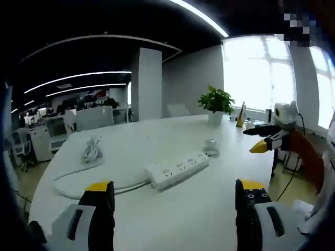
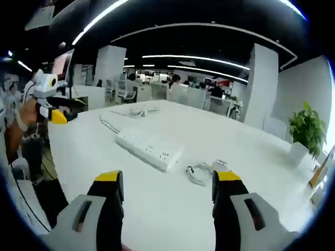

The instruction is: Straighten the power strip on the desk, plug the charger into it

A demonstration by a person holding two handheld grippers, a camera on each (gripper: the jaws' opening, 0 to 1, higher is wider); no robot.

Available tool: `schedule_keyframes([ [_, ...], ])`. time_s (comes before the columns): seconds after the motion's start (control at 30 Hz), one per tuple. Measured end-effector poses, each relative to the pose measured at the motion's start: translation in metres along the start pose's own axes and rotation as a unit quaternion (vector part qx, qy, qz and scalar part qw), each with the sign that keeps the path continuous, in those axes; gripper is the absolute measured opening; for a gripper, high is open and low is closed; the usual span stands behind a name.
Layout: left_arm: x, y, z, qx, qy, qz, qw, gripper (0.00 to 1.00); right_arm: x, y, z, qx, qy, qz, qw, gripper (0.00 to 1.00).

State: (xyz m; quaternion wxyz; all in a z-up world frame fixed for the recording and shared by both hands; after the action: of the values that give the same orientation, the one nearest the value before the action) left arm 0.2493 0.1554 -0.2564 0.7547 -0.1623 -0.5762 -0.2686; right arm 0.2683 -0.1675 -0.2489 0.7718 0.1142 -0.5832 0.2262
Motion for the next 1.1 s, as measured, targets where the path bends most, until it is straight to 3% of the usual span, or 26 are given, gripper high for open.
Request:
schedule_keyframes([
  [0.07, -0.007, 0.0, -0.02, -0.021, 0.027, 0.004, 0.9994, 0.95, -0.006, 0.003, -0.043, -0.001, 0.013, 0.036, 0.9993, 0.68],
  [0.13, -0.008, -0.001, -0.036, -0.024, 0.026, 0.0, 0.9994, 0.95, -0.01, 0.005, -0.076, 0.001, 0.031, 0.085, 0.9959, 0.67],
  [0.2, -0.009, -0.003, -0.041, -0.031, 0.024, 0.008, 0.9992, 0.95, -0.014, 0.002, -0.098, -0.009, 0.051, 0.097, 0.994, 0.65],
  [0.27, -0.012, -0.007, -0.041, -0.041, 0.022, 0.017, 0.9988, 0.95, -0.007, -0.011, -0.125, -0.045, 0.046, 0.114, 0.9914, 0.66],
  [0.3, -0.013, -0.007, -0.041, -0.043, 0.023, 0.019, 0.9986, 0.95, 0.003, -0.015, -0.131, -0.06, 0.007, 0.093, 0.9939, 0.66],
  [0.33, -0.016, -0.007, -0.039, -0.042, 0.026, 0.025, 0.9985, 0.95, 0.007, -0.021, -0.145, -0.064, 0.012, 0.104, 0.9924, 0.67],
  [0.37, -0.018, -0.007, -0.038, -0.041, 0.027, 0.027, 0.9984, 0.95, 0.013, -0.03, -0.147, -0.091, 0.019, 0.109, 0.9897, 0.66],
  [0.4, -0.02, -0.006, -0.036, -0.04, 0.03, 0.028, 0.9984, 0.94, 0.014, -0.031, -0.145, -0.092, 0.039, 0.123, 0.9873, 0.65],
  [0.43, -0.021, -0.005, -0.035, -0.039, 0.032, 0.028, 0.9983, 0.94, 0.018, -0.026, -0.141, -0.057, 0.042, 0.112, 0.9912, 0.65],
  [0.47, -0.022, -0.004, -0.032, -0.035, 0.036, 0.029, 0.9983, 0.94, 0.023, -0.016, -0.131, -0.025, 0.013, 0.085, 0.996, 0.65],
  [0.5, -0.022, -0.003, -0.03, -0.031, 0.039, 0.027, 0.9984, 0.94, 0.022, -0.003, -0.121, 0.019, -0.001, 0.089, 0.9958, 0.67],
  [0.57, -0.023, -0.002, -0.026, -0.026, 0.044, 0.025, 0.9984, 0.94, 0.005, 0.01, -0.12, 0.058, 0.054, 0.096, 0.9923, 0.71],
  [0.6, -0.023, -0.003, -0.025, -0.027, 0.047, 0.026, 0.9982, 0.94, -0.004, 0.01, -0.123, 0.047, 0.084, 0.113, 0.9889, 0.69],
  [0.63, -0.023, -0.004, -0.024, -0.028, 0.048, 0.027, 0.9981, 0.94, -0.005, 0.003, -0.132, -0.006, 0.079, 0.184, 0.9797, 0.73],
  [0.67, -0.022, -0.006, -0.022, -0.031, 0.042, 0.029, 0.9982, 0.94, -0.001, -0.005, -0.139, -0.016, 0.044, 0.16, 0.986, 0.77],
  [0.7, -0.02, -0.008, -0.021, -0.031, 0.039, 0.028, 0.9984, 0.94, 0.001, -0.013, -0.14, -0.054, 0.038, 0.154, 0.9858, 0.76],
  [0.77, -0.017, -0.012, -0.017, -0.033, 0.037, 0.024, 0.9985, 0.95, 0.003, -0.031, -0.148, -0.112, 0.037, 0.193, 0.9741, 0.67],
  [0.8, -0.016, -0.013, -0.016, -0.035, 0.039, 0.024, 0.9983, 0.95, 0.003, -0.029, -0.149, -0.089, 0.05, 0.175, 0.9793, 0.69],
  [0.83, -0.015, -0.015, -0.013, -0.036, 0.043, 0.023, 0.9981, 0.95, 0.001, -0.021, -0.142, -0.065, 0.059, 0.126, 0.9881, 0.68],
  [0.9, -0.015, -0.015, -0.006, -0.032, 0.054, 0.021, 0.9978, 0.94, 0.012, -0.001, -0.107, 0.022, 0.019, 0.015, 0.9995, 0.67],
  [0.93, -0.015, -0.014, -0.002, -0.023, 0.063, 0.02, 0.9975, 0.94, 0.012, 0.004, -0.095, 0.046, 0.026, -0.017, 0.9985, 0.67],
  [0.97, -0.015, -0.013, 0.003, -0.015, 0.074, 0.016, 0.997, 0.94, 0.005, 0.011, -0.068, 0.087, 0.071, -0.075, 0.9909, 0.67],
  [1.0, -0.013, -0.012, 0.008, -0.008, 0.079, 0.007, 0.9968, 0.94, 0.001, 0.013, -0.053, 0.092, 0.095, -0.086, 0.9875, 0.67],
  [1.07, -0.007, -0.013, 0.02, 0.001, 0.079, -0.005, 0.9969, 0.95, -0.005, 0.014, -0.009, 0.075, 0.13, -0.057, 0.9871, 0.68],
  [1.1, -0.004, -0.014, 0.026, 0.002, 0.08, -0.007, 0.9967, 0.96, -0.003, 0.014, 0.01, 0.065, 0.12, -0.035, 0.99, 0.72],
])
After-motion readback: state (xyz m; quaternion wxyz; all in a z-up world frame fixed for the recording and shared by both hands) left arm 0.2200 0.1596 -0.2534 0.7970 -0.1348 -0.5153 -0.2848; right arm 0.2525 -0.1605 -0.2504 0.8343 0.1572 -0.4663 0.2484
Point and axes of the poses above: the point that each gripper's makers call its tool centre point, and the gripper's own axes: z roughly backward along the fingers, y roughly to its left, x roughly out of its top, the point moved 7 cm from there along z, roughly backward along the fingers, and after that the axes turned 11 degrees about -z, right-handed, at the moved point
